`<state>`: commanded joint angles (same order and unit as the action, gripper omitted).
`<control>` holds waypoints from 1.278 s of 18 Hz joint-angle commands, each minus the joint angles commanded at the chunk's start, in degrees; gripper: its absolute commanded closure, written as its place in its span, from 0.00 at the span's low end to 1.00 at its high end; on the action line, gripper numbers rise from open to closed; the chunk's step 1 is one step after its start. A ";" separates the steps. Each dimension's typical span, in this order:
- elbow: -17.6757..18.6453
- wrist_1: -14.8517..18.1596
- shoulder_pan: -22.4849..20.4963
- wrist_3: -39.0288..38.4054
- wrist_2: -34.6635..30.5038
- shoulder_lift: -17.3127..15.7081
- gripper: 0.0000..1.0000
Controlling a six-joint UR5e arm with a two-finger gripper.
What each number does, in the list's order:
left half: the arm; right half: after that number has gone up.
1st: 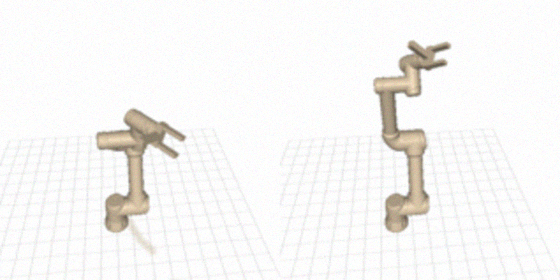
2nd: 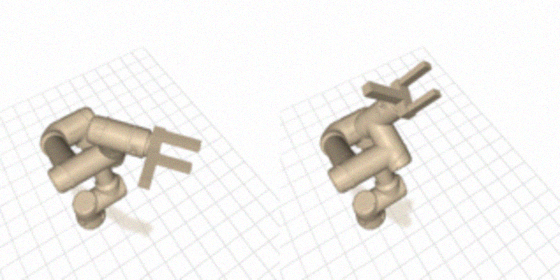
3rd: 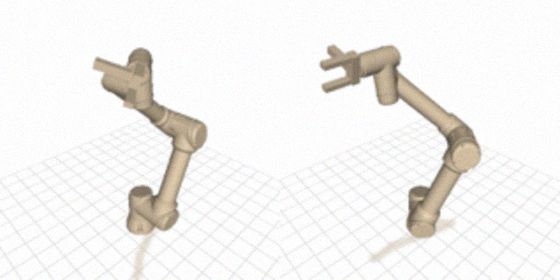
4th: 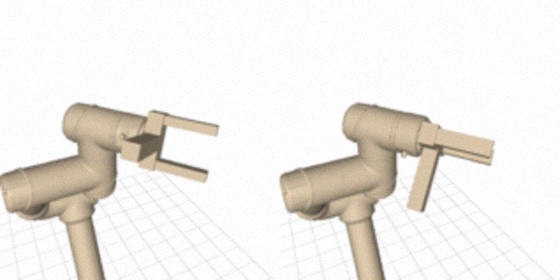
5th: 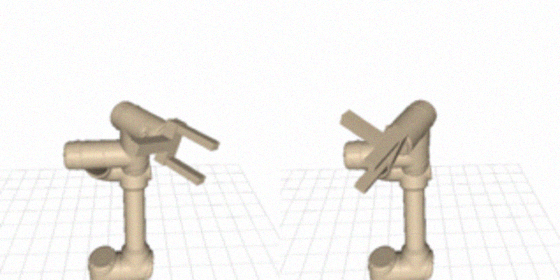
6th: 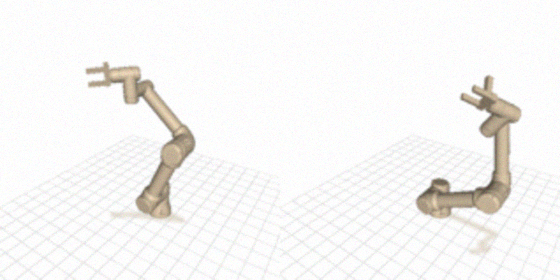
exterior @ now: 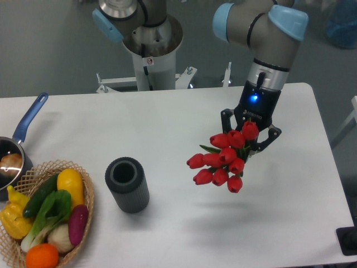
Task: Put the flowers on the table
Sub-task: 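Lower the held tulips onto the table surface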
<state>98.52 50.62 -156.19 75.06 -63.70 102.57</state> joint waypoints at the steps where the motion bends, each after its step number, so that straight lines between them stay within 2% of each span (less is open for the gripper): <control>1: 0.00 0.09 0.62 0.00 -1.58 0.44 0.60; 5: 0.00 0.09 4.13 0.00 -9.14 1.84 0.60; 11: 0.09 0.26 6.59 -0.52 -13.01 4.57 0.60; 14: -0.44 0.35 9.14 -0.44 -19.51 6.41 0.60; 20: -1.05 0.44 10.56 -0.70 -21.72 8.61 0.60; 23: -1.05 0.53 12.04 -0.61 -26.02 9.66 0.60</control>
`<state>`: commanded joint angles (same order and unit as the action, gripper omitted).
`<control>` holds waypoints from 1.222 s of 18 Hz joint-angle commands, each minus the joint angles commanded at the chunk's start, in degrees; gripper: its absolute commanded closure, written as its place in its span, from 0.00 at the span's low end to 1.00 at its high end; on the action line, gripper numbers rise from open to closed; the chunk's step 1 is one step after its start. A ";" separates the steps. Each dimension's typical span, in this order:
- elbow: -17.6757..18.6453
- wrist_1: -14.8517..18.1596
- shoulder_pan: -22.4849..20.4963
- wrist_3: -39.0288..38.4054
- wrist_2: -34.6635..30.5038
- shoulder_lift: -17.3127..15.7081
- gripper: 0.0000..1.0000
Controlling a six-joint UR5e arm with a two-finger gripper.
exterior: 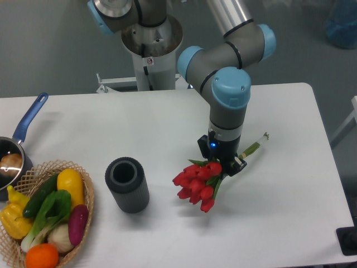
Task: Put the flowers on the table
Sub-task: 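Lower the held tulips onto the table surface, then open the gripper to release the tulip stems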
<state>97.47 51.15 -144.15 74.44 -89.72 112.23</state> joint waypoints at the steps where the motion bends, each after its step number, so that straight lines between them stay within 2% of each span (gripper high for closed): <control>1: 0.26 0.00 0.53 0.00 -0.88 0.18 0.60; 10: 1.67 0.00 1.59 -1.32 -1.24 2.11 0.58; 17: 1.67 -0.26 1.68 -1.41 -1.24 2.82 0.54; 19: 1.67 -0.35 1.86 -1.32 -1.07 2.82 0.49; 22: 1.58 -0.35 1.86 -1.32 -1.07 2.82 0.47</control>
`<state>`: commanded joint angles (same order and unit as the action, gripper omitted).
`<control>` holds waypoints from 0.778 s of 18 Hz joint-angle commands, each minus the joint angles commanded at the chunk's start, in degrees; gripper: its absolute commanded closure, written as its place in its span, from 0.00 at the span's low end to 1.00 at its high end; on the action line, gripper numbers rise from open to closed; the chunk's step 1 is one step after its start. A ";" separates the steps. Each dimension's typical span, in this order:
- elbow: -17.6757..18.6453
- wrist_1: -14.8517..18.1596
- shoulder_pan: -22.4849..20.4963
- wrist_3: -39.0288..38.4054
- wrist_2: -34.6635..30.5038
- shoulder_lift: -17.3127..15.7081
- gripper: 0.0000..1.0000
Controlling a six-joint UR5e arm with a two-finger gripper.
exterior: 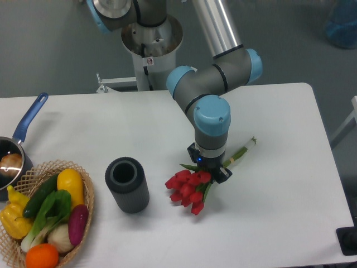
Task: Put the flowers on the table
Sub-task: 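Open the gripper to release the tulip stems, then raise the open gripper up away from the tulips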
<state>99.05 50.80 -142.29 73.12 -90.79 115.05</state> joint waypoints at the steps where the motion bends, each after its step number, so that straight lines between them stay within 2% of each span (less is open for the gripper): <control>1: 0.00 -0.09 -0.09 0.09 0.00 -0.09 0.41; 2: -0.26 -0.26 -0.09 0.17 0.09 -0.09 0.29; 5: -1.49 -0.35 -0.44 0.26 0.09 -0.26 0.11; 6: -2.02 -0.44 -0.70 0.61 0.26 -0.52 0.00; 12: -2.11 -0.53 -2.46 -1.57 0.53 -2.19 0.00; 14: -2.55 -0.88 -4.74 -3.60 2.01 -2.81 0.00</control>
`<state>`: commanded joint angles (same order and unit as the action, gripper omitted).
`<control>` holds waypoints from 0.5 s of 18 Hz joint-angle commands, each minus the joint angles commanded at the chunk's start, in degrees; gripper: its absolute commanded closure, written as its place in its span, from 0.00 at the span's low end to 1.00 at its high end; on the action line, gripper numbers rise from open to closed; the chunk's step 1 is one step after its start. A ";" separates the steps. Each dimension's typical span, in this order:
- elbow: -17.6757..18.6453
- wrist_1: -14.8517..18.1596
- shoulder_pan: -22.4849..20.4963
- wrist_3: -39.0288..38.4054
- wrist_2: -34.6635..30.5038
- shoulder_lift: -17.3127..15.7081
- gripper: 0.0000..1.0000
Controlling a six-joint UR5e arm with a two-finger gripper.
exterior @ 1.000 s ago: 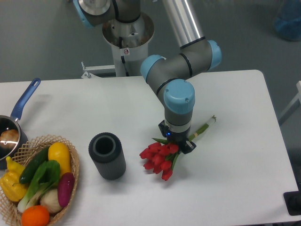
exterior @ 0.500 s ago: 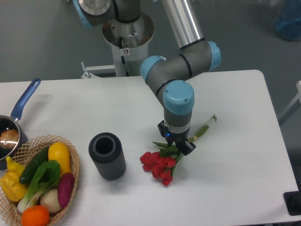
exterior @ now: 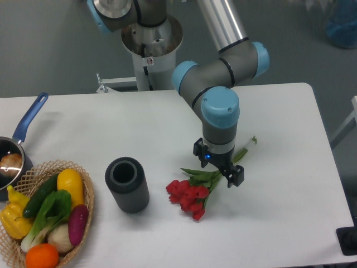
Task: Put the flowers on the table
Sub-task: 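Raise the open gripper up away from the tulips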
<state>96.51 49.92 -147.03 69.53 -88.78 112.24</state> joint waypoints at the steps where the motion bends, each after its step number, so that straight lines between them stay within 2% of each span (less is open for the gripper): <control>1: -0.53 -0.17 -0.97 -0.18 2.45 -0.09 0.00; 4: -0.79 -0.26 -3.70 0.51 7.21 -0.18 0.00; 9: -2.11 -0.44 -3.44 2.10 7.22 -1.06 0.00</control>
<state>94.40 49.48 -150.47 71.63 -81.56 111.18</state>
